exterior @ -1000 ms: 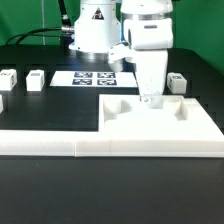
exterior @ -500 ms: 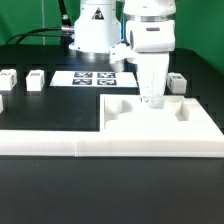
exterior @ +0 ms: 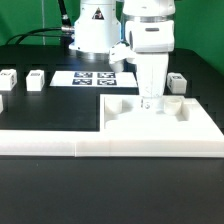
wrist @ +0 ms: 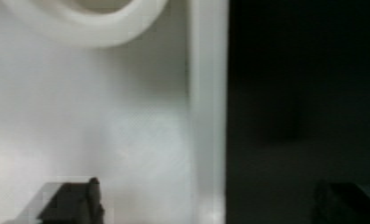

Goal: Assemble square table

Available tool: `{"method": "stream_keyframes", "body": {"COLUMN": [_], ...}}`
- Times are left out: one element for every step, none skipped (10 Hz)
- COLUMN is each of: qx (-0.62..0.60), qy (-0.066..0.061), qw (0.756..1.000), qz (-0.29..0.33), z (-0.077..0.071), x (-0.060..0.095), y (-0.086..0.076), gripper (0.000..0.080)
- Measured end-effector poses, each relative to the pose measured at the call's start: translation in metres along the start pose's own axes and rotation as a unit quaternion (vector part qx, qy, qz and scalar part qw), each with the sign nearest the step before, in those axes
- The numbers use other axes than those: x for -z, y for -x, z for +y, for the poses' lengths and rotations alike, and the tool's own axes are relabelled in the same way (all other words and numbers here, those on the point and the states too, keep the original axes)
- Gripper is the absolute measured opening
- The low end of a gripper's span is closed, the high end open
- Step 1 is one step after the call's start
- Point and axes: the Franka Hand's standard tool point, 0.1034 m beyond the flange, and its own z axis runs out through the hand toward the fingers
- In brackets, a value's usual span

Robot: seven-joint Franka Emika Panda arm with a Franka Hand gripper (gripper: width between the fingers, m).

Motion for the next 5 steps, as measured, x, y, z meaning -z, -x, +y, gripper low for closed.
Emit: {"method": "stream_keyframes", "body": {"qx": [0.0,0.0,0.0,0.0,0.0], "qy": [0.0,0.0,0.0,0.0,0.0], "qw": [1.0,1.0,1.0,1.0,1.0], "qz": [0.0,0.0,0.0,0.0,0.0], "z": [0.0,0.0,0.0,0.0,0.0001], "x": [0.0,0.0,0.0,0.0,0.0], "y": [0.0001,0.0001,0.0002,0.0003,0.0004], "gripper": [0.0637,0.0637,0.0648,0.0648,0.0649]}}
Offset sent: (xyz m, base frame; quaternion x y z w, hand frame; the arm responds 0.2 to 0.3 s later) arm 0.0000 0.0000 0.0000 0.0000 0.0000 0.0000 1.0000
